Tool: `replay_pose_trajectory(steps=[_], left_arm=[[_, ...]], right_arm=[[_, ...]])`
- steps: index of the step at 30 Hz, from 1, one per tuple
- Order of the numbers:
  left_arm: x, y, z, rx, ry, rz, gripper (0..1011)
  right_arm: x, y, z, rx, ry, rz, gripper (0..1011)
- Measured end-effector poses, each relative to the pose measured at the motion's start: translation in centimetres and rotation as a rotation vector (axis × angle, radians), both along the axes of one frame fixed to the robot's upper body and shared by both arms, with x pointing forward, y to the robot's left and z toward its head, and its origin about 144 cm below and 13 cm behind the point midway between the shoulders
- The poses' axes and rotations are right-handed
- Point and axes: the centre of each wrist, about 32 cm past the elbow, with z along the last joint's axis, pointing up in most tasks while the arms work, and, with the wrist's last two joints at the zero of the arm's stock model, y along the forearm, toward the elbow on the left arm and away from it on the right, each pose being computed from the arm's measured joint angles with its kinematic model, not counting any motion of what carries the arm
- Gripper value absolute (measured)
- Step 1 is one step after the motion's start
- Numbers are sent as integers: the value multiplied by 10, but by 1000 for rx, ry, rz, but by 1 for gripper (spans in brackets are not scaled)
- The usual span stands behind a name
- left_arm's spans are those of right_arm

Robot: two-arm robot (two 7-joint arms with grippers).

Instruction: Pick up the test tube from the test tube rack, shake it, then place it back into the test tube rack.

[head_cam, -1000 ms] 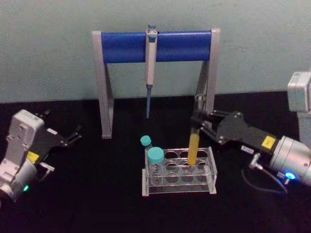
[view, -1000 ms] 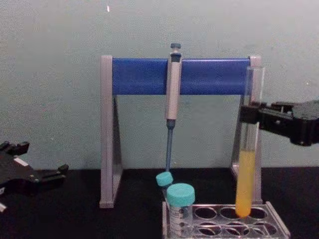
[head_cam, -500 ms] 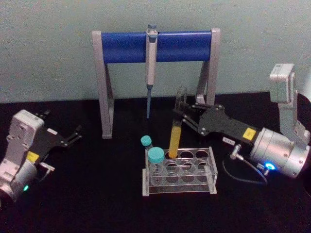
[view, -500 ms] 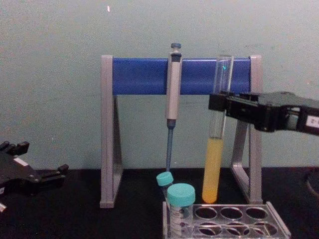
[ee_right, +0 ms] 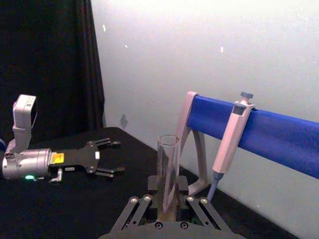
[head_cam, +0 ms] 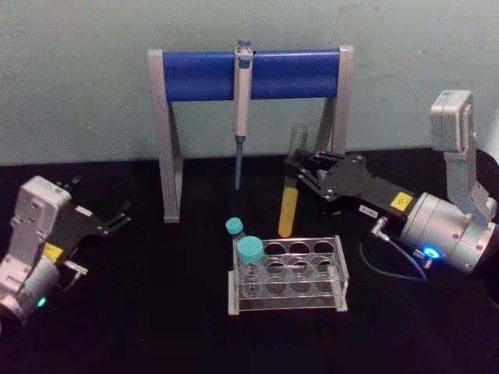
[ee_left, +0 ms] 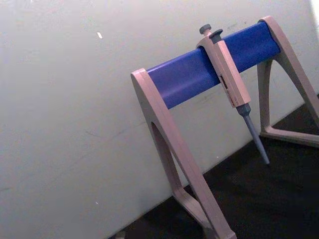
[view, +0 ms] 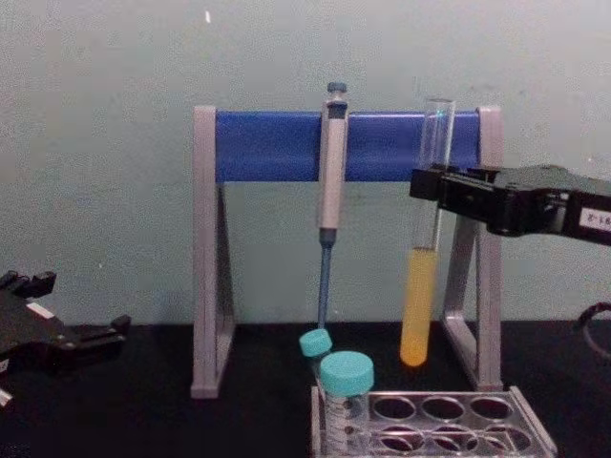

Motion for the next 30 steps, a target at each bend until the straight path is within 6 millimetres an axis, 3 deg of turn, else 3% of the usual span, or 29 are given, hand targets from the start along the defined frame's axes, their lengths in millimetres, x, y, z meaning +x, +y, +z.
replay_pose_trajectory(steps=[30], left_arm=[[0, 0, 0, 0, 0, 0, 1001]], right_arm=[[-6, -5, 1, 4, -6, 30, 229]])
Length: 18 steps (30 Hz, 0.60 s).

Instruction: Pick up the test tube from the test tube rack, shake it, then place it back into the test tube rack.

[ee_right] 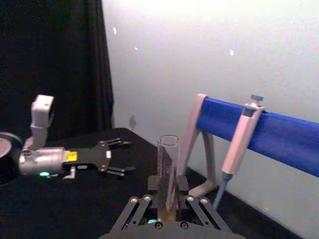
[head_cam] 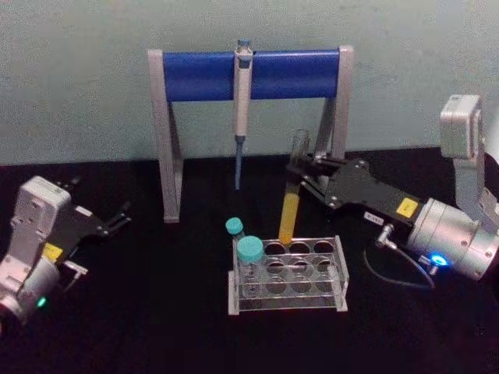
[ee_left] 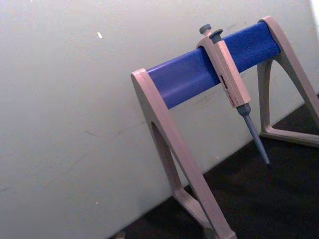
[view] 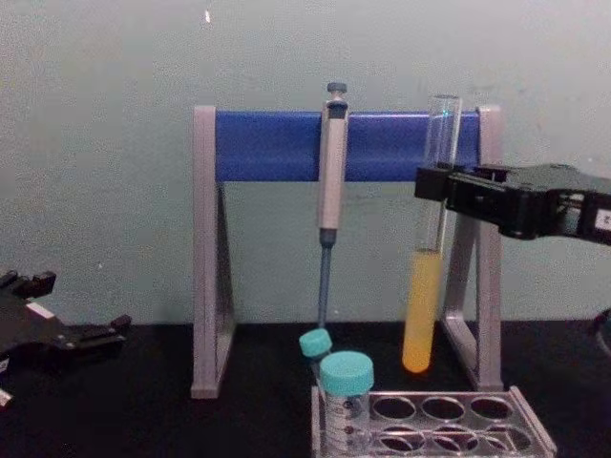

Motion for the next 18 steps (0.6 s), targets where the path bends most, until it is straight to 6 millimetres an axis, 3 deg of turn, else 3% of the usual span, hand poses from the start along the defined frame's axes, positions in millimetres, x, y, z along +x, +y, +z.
replay_pose_trajectory(steps=[18], left_arm=[[0, 0, 0, 0, 0, 0, 1001]], right_arm=[[-13, -6, -15, -4, 6, 86, 229]])
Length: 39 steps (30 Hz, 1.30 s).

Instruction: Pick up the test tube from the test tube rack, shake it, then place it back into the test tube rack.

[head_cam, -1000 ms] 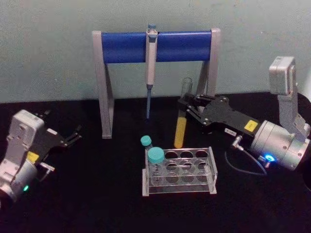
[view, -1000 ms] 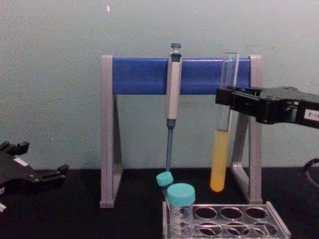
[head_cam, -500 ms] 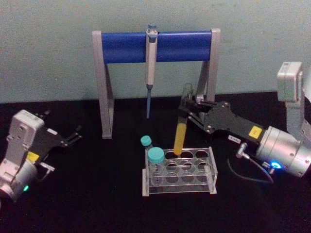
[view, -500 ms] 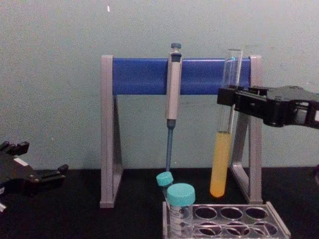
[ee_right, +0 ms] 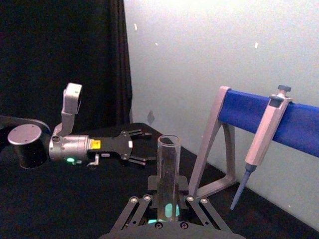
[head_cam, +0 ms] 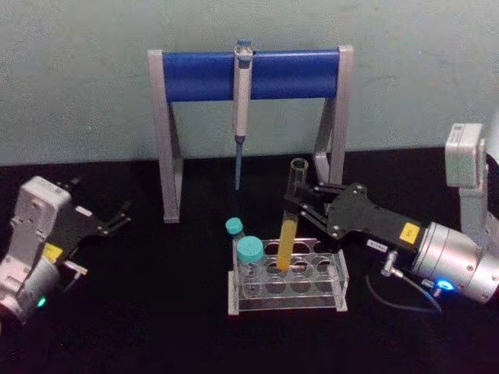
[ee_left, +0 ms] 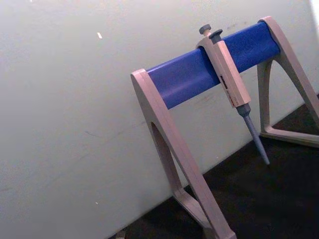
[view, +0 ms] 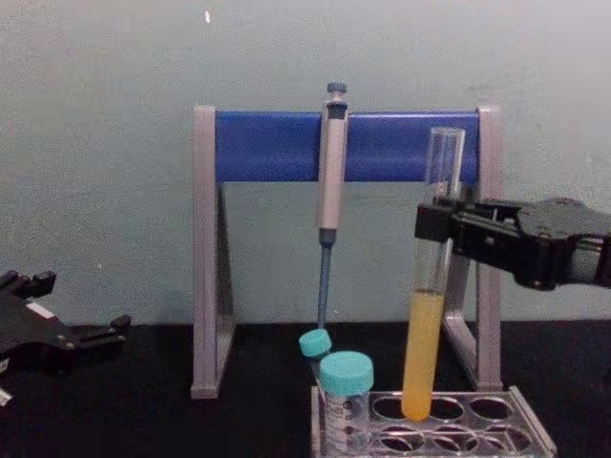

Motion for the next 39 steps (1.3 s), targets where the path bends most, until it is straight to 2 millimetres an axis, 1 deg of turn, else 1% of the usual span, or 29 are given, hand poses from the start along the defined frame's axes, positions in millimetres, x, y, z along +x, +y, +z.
replay_pose_trajectory(steps=[23, 39], left_arm=[[0, 0, 0, 0, 0, 0, 1001], [0, 0, 0, 0, 0, 0, 1001]], right_arm=[[13, 9, -14, -36, 21, -12, 229], [14, 12, -27, -48, 51, -12, 229]])
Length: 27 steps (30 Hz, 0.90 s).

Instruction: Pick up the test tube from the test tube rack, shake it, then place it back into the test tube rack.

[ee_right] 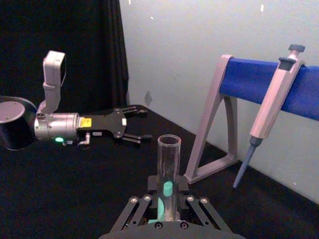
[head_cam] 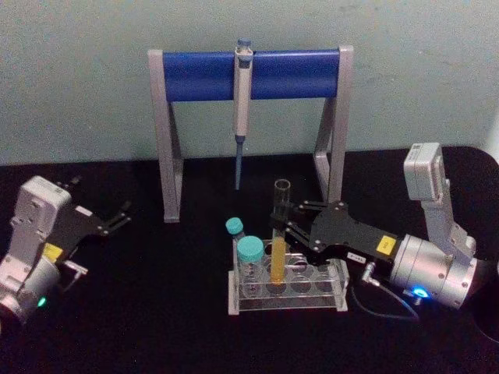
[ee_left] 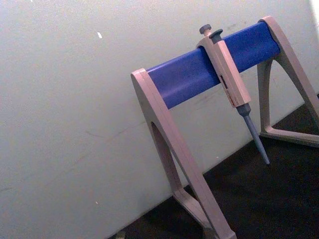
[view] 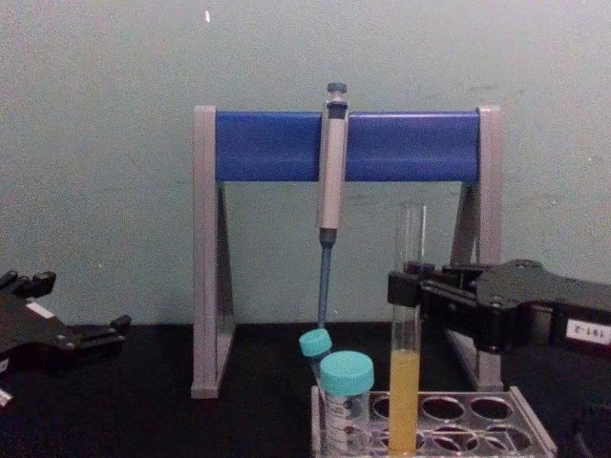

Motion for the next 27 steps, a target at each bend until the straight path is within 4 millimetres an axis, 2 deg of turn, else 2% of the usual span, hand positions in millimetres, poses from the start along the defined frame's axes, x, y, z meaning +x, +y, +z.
replay_pose_trajectory(steps=[27], left_arm=[[0, 0, 0, 0, 0, 0, 1001]], right_arm=[[-1, 3, -20, -8, 58, -20, 229]])
